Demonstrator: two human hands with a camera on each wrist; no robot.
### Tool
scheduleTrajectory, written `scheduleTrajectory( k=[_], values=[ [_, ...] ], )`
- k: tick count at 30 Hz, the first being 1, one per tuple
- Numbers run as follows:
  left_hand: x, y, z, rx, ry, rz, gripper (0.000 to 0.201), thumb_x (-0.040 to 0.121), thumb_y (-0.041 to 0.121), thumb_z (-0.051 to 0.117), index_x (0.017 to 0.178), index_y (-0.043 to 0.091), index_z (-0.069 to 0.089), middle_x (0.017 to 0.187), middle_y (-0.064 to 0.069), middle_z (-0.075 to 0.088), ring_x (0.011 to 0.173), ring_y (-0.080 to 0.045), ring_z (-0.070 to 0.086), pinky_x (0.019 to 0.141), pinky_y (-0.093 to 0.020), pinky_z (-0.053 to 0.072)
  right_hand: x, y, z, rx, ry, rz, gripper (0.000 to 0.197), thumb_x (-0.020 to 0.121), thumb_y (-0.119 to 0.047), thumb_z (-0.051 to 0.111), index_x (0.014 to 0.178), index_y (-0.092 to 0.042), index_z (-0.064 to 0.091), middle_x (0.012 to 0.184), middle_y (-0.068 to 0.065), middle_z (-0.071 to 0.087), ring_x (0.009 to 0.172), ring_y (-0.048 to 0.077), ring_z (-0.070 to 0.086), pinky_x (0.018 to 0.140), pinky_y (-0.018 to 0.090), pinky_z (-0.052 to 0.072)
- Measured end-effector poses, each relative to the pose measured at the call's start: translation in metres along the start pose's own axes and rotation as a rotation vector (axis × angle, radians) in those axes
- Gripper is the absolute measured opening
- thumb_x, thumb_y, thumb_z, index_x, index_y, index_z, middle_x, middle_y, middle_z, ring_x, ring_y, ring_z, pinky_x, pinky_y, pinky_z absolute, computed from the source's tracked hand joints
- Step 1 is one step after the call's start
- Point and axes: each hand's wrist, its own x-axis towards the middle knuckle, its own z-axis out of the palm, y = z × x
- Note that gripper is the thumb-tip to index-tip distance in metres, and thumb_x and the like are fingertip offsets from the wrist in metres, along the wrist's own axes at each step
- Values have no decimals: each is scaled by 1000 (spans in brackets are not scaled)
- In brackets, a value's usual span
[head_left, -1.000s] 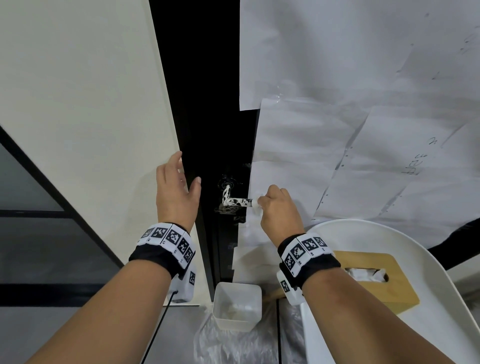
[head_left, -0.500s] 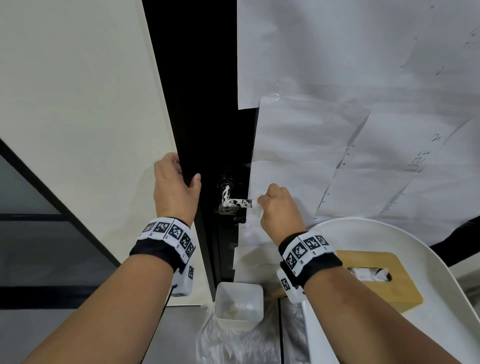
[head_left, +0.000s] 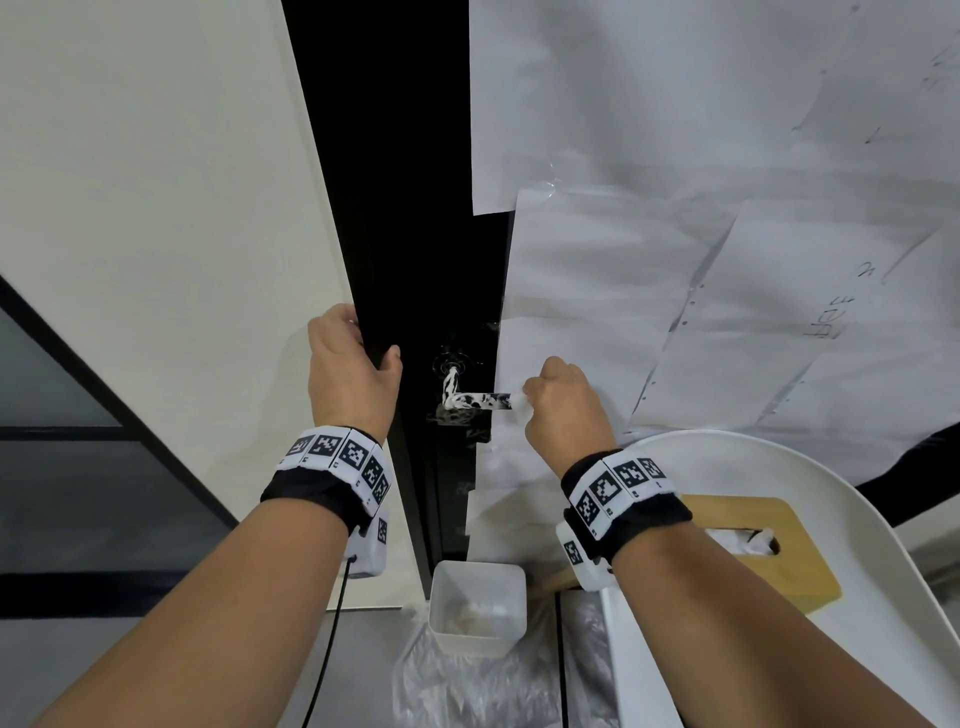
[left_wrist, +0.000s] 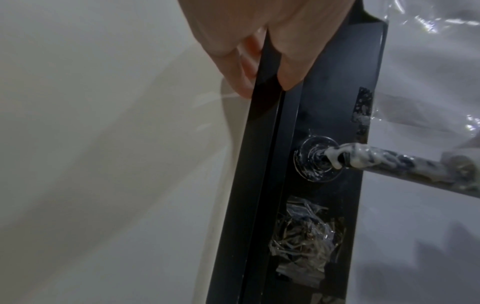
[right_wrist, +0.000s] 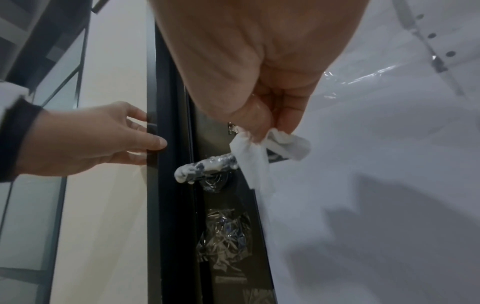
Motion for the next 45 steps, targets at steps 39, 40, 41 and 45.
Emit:
scheduleTrajectory(
  k=[39,40,41,45],
  values=[
    [-1,-3,2,33,-23,2,51,81,16,71,121,15,40,111,-2,42,78,-20,58,66,-33,51,-8,-2,0,6,-3,-1,26,69,18,42,79,2,59,93,15,48,85,30,43,60,34,31],
    [-1,-3,2,35,-24,0,51,81,16,71,121,15,40,111,-2,42,79,-20,58,67,-33,51,-5,-1,0,4,7,16,25,71,16,43,82,2,60,93,15,49,85,29,44,59,34,32],
    [-1,-3,2,36,-24,-4,51,81,16,71,121,15,40,111,-3,42,79,-20,58,67,-33,51,-3,-1,1,3,24,31,23,73,15,45,83,2,61,93,14,49,86,29,45,59,34,34],
    [-1,-3,2,32,-28,-5,50,81,17,71,120,15,40,111,-2,42,79,-21,58,68,-36,54,-6,-7,7,-12,12,-5,27,68,18,42,80,0,58,94,14,48,87,29,42,61,33,33]
  ],
)
